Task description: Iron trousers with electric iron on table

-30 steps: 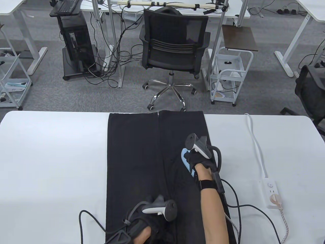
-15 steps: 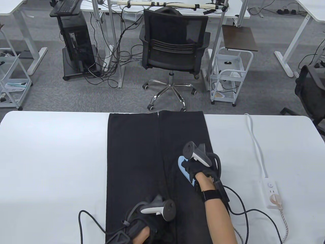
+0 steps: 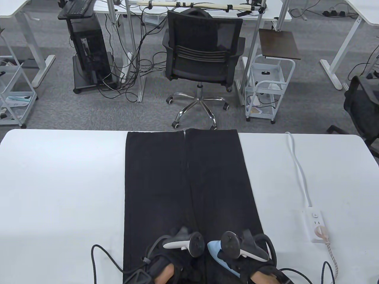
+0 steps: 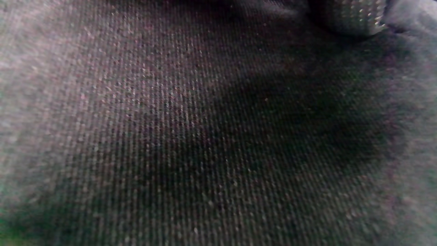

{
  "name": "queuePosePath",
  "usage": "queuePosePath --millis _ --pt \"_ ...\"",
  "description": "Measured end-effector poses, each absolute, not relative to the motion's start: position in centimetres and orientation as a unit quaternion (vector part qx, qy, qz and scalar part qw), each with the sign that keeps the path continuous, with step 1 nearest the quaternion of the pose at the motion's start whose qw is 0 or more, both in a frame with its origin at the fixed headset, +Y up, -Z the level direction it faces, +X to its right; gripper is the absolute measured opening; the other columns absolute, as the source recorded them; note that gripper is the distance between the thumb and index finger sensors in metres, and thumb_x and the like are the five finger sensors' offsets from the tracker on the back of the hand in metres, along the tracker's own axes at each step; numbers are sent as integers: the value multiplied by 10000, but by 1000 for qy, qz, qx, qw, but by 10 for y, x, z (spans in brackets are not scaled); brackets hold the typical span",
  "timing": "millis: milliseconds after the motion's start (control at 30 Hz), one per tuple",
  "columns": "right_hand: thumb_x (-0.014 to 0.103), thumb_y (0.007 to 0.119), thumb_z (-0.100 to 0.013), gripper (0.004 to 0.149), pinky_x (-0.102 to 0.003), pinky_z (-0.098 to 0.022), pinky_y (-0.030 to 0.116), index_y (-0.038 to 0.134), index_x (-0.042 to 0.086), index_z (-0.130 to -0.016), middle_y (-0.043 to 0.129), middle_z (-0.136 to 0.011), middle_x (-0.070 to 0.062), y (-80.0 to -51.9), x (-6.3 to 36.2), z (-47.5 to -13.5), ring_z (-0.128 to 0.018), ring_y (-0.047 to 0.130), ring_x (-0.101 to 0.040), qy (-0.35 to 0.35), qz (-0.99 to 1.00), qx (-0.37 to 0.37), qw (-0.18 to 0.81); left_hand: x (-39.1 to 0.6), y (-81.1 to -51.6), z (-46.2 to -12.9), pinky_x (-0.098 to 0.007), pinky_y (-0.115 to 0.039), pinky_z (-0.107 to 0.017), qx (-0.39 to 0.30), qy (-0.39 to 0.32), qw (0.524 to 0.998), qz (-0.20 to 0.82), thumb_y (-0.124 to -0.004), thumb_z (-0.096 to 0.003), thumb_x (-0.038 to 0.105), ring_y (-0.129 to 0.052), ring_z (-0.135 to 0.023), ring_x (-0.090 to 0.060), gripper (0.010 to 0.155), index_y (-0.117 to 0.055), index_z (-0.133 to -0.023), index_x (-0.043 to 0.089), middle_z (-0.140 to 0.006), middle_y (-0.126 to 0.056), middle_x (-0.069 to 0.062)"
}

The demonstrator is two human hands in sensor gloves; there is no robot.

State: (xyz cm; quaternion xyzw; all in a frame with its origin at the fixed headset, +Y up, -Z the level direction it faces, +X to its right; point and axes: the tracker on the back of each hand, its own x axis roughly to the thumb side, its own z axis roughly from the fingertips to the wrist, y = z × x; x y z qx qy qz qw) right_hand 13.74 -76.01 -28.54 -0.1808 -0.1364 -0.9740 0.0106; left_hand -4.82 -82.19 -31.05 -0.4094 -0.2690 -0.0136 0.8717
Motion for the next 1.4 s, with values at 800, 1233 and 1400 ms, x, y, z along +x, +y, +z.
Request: queuePosePath --millis 800,1233,1400 --pt "488 768 -509 530 -364 -267 899 687 68 -821 893 -454 81 -758 125 -424 -272 956 -70 -130 -988 -79 -16 -46 -822 -310 -848 -87 -582 -405 -270 873 -19 -700 -445 671 201 -808 -758 1184 193 -1039 171 -985 311 -339" --pt "489 769 -502 532 -369 -269 901 688 69 -818 894 -451 83 -757 123 -503 -273 960 -71 -126 -991 40 -32 -47 -822 -310 -848 -89 -582 -401 -272 875 -15 -700 -445 672 197 -812 -757 1180 184 -1045 172 -992 306 -338" --pt "491 764 -505 522 -363 -274 900 684 76 -812 889 -441 86 -758 123 -499 -268 955 -63 -134 -989 46 -33 -48 -823 -310 -844 -87 -581 -398 -274 876 -12 -694 -448 677 200 -813 -753 1177 185 -1048 174 -996 305 -333"
